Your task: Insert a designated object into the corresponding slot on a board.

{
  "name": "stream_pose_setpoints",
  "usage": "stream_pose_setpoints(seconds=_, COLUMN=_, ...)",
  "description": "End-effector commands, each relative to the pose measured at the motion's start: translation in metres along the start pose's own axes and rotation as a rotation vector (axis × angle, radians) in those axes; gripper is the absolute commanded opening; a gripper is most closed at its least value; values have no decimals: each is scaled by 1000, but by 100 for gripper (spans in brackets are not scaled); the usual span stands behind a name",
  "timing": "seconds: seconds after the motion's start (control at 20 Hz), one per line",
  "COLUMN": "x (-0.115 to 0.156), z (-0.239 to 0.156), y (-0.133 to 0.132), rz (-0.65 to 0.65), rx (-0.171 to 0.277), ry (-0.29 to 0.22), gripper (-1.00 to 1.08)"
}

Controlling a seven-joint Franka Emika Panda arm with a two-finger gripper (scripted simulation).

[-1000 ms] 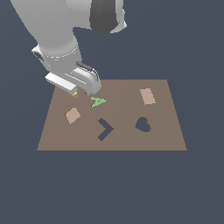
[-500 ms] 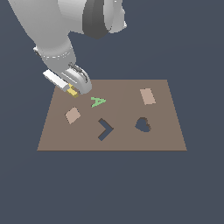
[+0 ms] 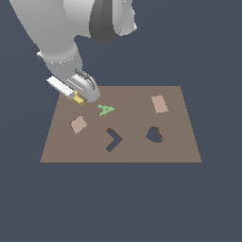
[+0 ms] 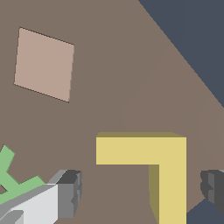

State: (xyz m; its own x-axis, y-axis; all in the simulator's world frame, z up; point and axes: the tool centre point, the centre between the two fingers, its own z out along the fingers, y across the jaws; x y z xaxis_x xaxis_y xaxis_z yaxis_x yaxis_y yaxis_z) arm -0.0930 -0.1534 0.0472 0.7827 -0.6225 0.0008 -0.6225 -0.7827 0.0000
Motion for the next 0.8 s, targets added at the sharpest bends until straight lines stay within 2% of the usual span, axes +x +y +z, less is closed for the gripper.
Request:
stream_pose_setpoints(seconds=0.0, x=0, z=6, y=0, rz=-1, rx=0, ry=-1, gripper=100)
stream_pose_setpoints(seconds=0.3, x=-1, z=17, y=0, rz=-2, rx=0, ry=-1, gripper=100)
stream_pose_setpoints(seconds=0.35, x=-1, z=17, y=0, rz=-2, rx=0, ry=-1, gripper=-100)
stream_pose_setpoints(seconds=0.75, x=-1, z=17, y=0, rz=-2, rx=0, ry=-1, gripper=-100)
